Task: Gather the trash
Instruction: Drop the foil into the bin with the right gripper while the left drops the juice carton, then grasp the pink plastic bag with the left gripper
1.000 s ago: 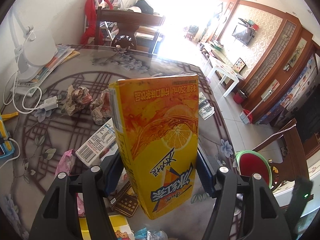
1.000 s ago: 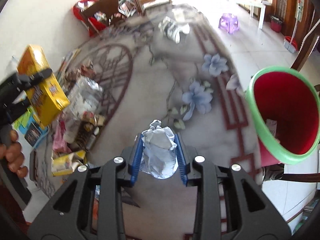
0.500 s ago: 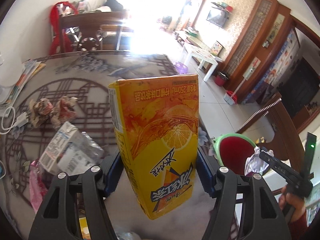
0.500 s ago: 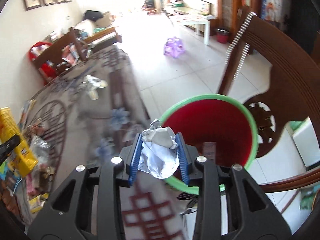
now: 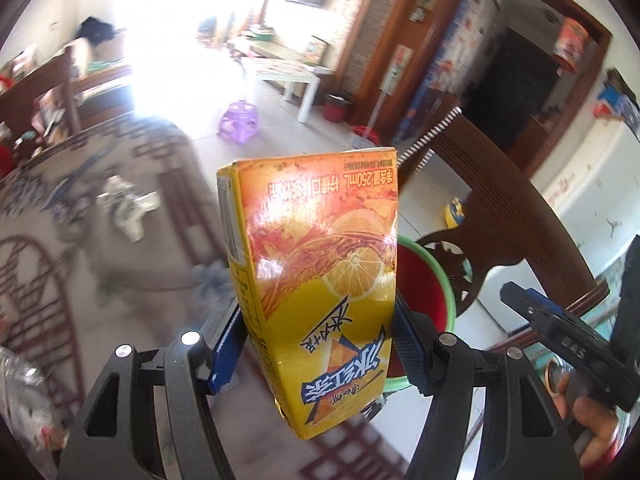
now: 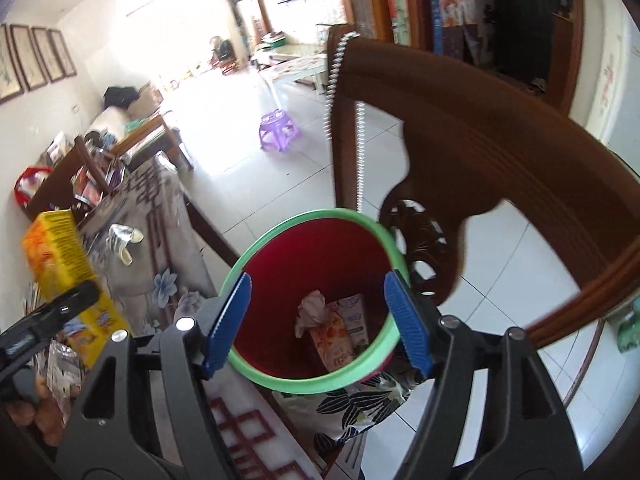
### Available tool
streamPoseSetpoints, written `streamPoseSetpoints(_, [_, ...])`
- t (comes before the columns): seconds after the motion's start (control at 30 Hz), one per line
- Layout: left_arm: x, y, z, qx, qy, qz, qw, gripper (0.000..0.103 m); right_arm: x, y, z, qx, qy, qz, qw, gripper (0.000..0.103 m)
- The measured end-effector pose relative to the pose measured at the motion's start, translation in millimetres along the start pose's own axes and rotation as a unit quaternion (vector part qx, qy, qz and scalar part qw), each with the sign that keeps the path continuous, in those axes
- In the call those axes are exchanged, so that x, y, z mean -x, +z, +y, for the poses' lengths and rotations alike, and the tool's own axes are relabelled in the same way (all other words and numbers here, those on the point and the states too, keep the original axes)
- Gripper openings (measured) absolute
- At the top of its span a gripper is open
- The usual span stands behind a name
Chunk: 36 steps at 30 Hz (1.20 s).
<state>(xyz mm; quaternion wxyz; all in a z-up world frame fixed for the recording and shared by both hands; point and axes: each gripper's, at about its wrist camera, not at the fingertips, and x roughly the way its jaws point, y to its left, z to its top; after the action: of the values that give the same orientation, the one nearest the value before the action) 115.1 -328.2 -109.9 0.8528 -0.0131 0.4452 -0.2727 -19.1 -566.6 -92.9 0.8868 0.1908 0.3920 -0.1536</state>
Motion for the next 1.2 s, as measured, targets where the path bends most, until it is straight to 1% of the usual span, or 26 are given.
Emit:
streamPoseSetpoints(0.07, [-17,7,-19,-0.019,-0.016,0.008,0.9997,0.062,8,1,-13,-0.008,-0.011,-0.002,1.0,0.067])
streamPoseSetpoints(0.23, [-47,18,-55,-0.055,-0.033,0.017,0.9978,0.063,19,0,-34,-0.016,-0.038,-0.003,0.999,0.067])
streamPoseSetpoints(0.27, [-50,19,-59,-0.059,-0.034,0.02,0.9975,0.066,20,-1,-38,-0.02,-0.041,-0.003,0.999,0.068])
streamPoseSetpoints(0.3, [-53,21,-63,-0.061,-0.034,0.022,0.9973,0.074,21,-2,-41,-0.025,-0.043,-0.002,0.999,0.068])
streamPoseSetpoints(0.4, [-46,23,-69,-0.066,-0.037,0.01,0.9971,0.075,22,-5,-46,-0.032,-0.046,0.001,0.998,0.068])
streamPoseSetpoints(0.5, [-35,23,-74,-0.081,-0.025,-0.002,0.9964,0.075,22,-8,-42,-0.027,-0.046,0.003,0.999,0.068])
streamPoseSetpoints(0.57, [-21,22,-69,-0.082,-0.02,-0.012,0.9963,0.075,22,-9,-34,-0.023,-0.041,0.004,0.999,0.068])
streamPoseSetpoints(0.7, [18,21,-47,-0.066,-0.001,-0.044,0.9969,0.076,20,-9,-12,-0.003,-0.024,0.004,1.0,0.068])
streamPoseSetpoints(0.8, [48,15,-24,-0.047,0.015,-0.062,0.9969,0.078,22,-11,13,0.022,-0.007,0.004,1.0,0.068])
streamPoseSetpoints(0.87, [68,5,-2,-0.025,0.031,-0.072,0.9966,0.079,24,-15,34,0.04,0.006,0.005,0.999,0.07])
streamPoseSetpoints(0.9, [76,0,7,-0.016,0.039,-0.074,0.9964,0.079,25,-19,46,0.049,0.01,0.005,0.999,0.073])
streamPoseSetpoints(1.03, [105,-28,59,0.028,0.076,-0.07,0.9942,0.079,28,-39,91,0.089,0.034,0.018,0.995,0.074])
streamPoseSetpoints(1.2, [138,-67,124,0.086,0.113,-0.063,0.9878,0.079,25,-74,146,0.129,0.062,0.059,0.988,0.074])
